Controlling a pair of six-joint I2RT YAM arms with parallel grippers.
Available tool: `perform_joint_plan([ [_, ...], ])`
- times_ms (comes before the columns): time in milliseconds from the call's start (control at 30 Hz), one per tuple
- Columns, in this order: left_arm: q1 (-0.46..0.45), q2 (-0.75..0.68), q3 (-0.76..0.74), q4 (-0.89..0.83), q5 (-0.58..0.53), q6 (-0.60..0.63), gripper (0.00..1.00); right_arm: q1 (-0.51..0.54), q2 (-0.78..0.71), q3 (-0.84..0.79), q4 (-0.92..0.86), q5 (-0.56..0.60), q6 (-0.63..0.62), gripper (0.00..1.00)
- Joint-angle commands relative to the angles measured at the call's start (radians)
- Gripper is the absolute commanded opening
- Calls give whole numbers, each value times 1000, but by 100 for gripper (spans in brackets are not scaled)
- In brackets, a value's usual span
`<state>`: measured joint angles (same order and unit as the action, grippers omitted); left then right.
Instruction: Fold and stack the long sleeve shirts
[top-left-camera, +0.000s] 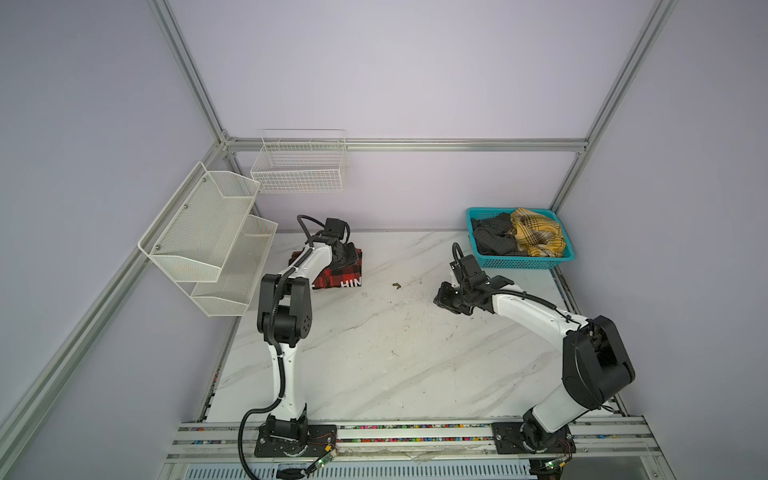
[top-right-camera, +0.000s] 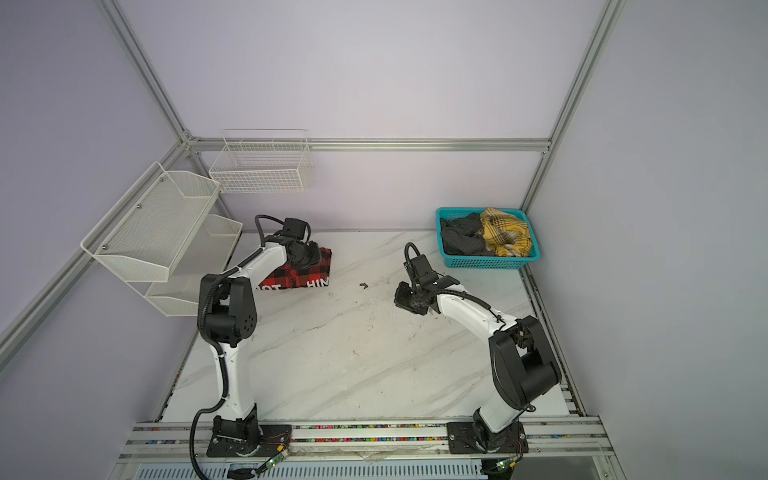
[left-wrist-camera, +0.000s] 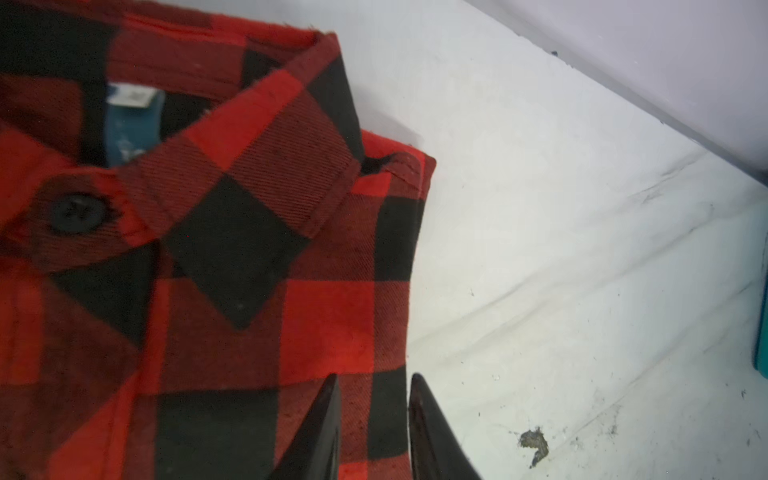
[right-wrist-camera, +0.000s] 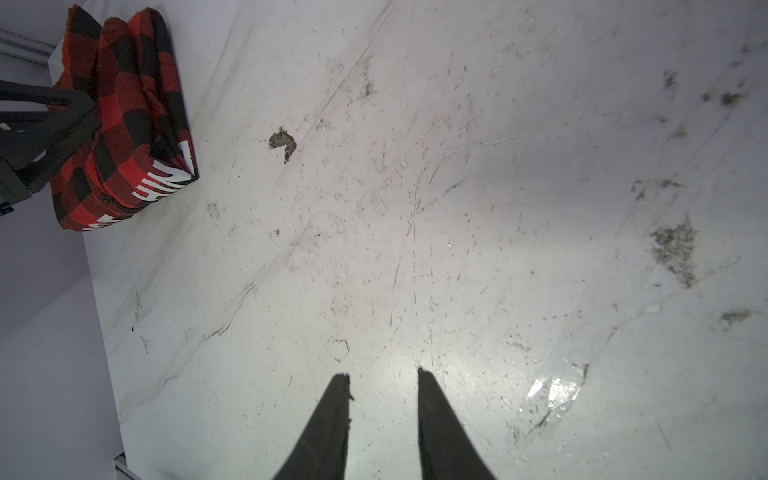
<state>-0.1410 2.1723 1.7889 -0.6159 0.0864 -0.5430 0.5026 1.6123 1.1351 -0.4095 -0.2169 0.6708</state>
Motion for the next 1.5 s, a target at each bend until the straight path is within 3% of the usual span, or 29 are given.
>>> perform_joint_plan([
  [0, 17, 48, 92, -9, 21, -24, 28, -6, 4, 25, -35, 13, -4, 31],
  [233, 45, 55, 65, -41, -48, -46, 27, -7, -1, 31, -44, 17, -7, 31],
  [567, 67, 50, 66, -45, -55, -45, 29, -9, 12, 53, -61, 17, -21, 31],
  [667, 59, 21, 67, -47, -38, -50, 37, -9, 8, 59, -64, 22, -22, 31],
  [800, 22, -76, 81, -58, -33, -18, 59, -11, -10, 75, -56, 45, -19, 31],
  [1100, 6, -470, -76, -51, 19, 95, 82, -11, -119, 190, 77, 179, -17, 38],
  [1200, 6, -627, -200, -20, -16, 154, 93, -11, -209, 159, 197, 261, -18, 45],
  [1267, 6, -738, -316, 33, -88, 181, 96, -12, -270, 97, 299, 329, 3, 66],
  [1333, 7, -878, -480, 142, -216, 206, 99, -12, -324, -1, 400, 426, 77, 76],
  [1367, 9, -928, -559, 199, -271, 217, 100, -13, -346, -52, 444, 470, 68, 96],
  [1467, 13, -1051, -820, 418, -437, 253, 100, -14, -396, -189, 520, 632, 2, 97],
])
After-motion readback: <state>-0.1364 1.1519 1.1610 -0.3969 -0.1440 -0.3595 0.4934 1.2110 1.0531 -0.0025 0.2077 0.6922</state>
